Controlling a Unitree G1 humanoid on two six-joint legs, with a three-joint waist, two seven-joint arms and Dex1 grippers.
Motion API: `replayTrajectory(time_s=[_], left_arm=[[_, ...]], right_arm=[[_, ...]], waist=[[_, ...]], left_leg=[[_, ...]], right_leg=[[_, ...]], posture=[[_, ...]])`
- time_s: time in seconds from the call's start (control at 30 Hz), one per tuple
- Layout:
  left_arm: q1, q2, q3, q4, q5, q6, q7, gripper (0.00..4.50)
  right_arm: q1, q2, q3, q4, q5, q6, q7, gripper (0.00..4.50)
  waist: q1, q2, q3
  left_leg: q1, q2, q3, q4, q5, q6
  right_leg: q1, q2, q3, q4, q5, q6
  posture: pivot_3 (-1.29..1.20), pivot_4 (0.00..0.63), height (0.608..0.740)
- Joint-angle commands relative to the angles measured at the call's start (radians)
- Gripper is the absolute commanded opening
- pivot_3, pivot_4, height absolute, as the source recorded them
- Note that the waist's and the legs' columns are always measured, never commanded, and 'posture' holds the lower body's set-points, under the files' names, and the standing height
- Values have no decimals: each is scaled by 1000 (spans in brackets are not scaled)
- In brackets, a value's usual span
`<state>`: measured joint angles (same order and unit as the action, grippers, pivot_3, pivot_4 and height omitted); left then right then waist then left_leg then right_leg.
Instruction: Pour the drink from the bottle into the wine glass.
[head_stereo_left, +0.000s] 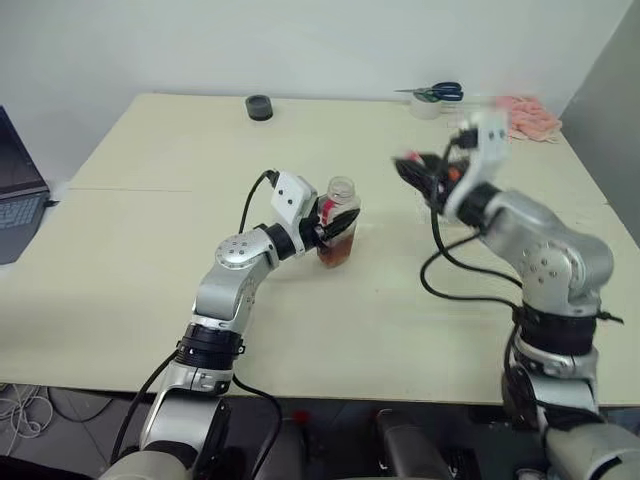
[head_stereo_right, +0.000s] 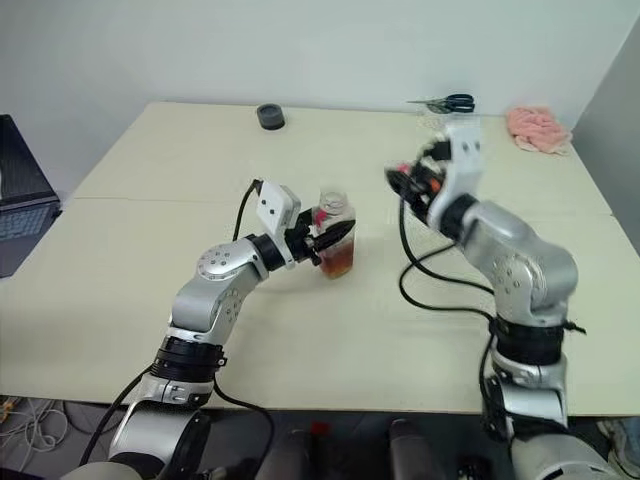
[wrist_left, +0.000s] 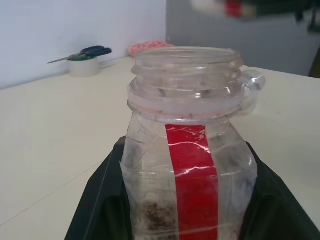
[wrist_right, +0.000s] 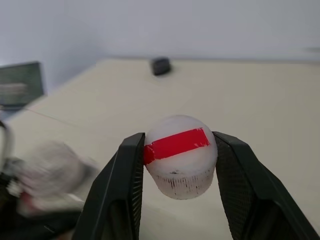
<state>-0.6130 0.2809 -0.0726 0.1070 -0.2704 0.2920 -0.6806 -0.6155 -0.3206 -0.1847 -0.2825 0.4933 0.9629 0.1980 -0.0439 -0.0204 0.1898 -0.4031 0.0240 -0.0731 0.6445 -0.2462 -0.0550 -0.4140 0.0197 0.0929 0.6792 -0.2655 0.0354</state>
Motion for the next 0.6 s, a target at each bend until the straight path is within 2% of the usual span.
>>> replayTrajectory(time_s=[0.03,0.13,0.23,0.5,0.6], left_arm=[[-38,-8,14,-32,-16,-28,-10,1894],[-61,-12,17,-16,-21,-27,-20,1894],[-77,-19,10,10,-18,-36,-33,1894],[-111,-34,8,57,-10,-55,-61,1894],[-114,-27,11,73,-2,-61,-63,1894]], right_arm=[[150,-4,-82,-87,-39,-80,-44,1723],[297,-11,-82,-108,-73,-112,-51,1723],[371,11,-76,-95,-94,-145,-66,1723],[413,4,-57,-46,-154,-198,-62,4452],[427,-26,-35,-46,-167,-184,-31,4500]], waist=[[2,0,0],[3,0,0],[-7,0,0],[-15,0,0],[-12,0,0]], left_leg=[[0,0,1,0,0,0],[-1,0,1,0,0,0],[1,0,3,0,0,0],[3,2,3,0,0,1],[2,2,3,0,0,1]], right_leg=[[-1,0,1,0,0,0],[-1,0,2,0,0,1],[-1,1,3,1,0,1],[0,4,4,1,-3,5],[0,4,4,1,-3,5]], posture=[[0,150,740],[0,150,740],[0,150,740],[0,150,740],[0,150,740]])
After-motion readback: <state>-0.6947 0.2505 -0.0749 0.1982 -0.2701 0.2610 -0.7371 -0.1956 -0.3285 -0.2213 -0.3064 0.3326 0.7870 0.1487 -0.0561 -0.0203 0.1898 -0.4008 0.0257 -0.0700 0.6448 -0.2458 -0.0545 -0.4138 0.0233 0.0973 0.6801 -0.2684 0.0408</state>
